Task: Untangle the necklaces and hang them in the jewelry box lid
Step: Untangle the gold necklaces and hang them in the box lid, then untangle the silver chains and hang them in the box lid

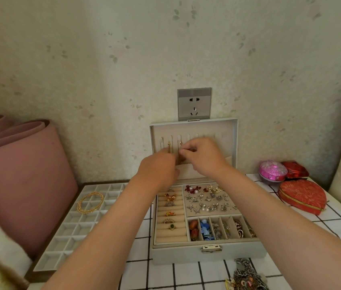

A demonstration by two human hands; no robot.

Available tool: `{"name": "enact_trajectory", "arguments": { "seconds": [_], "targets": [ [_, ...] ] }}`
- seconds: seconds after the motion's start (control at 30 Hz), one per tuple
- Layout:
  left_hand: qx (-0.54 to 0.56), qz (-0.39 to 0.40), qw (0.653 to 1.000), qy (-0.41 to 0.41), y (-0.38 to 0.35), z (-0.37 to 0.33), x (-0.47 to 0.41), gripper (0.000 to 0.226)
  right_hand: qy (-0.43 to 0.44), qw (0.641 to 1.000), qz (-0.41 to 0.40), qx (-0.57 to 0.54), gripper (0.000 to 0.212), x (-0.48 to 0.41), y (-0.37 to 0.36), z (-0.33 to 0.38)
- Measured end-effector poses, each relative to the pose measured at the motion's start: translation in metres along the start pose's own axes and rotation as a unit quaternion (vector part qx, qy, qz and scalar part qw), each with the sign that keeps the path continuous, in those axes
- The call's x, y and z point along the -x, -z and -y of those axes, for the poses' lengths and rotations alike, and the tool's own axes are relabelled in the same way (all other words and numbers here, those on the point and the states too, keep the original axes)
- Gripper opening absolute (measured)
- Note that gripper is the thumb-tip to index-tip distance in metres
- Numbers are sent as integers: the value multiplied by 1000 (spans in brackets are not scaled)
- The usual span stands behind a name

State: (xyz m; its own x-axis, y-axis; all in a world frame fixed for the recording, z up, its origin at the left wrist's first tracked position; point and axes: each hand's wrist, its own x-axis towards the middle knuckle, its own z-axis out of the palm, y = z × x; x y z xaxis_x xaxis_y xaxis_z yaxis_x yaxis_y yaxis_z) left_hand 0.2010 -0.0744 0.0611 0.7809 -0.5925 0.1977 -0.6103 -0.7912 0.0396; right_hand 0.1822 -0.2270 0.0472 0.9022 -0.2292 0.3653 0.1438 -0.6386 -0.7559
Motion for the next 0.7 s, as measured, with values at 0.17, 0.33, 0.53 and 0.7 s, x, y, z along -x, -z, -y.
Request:
{"name": "enact_trajectory", "arguments": {
  "seconds": [0.17, 0.33, 0.53, 0.7],
  "targets": [
    [29, -10, 1000, -3, -2, 5, 0, 27, 29, 986, 51, 158, 13, 5, -2, -2],
    [28, -7, 1000, -5, -5, 9, -2, 29, 57, 960, 79, 261, 12, 12, 2, 5],
    [51, 2, 999, -8, 2, 9, 4, 38, 36, 956, 123, 262, 19, 24, 17, 15],
    [149, -10, 989, 6, 27, 6, 22, 36, 31, 968, 107, 225, 24, 40, 44, 40]
  ]
}}
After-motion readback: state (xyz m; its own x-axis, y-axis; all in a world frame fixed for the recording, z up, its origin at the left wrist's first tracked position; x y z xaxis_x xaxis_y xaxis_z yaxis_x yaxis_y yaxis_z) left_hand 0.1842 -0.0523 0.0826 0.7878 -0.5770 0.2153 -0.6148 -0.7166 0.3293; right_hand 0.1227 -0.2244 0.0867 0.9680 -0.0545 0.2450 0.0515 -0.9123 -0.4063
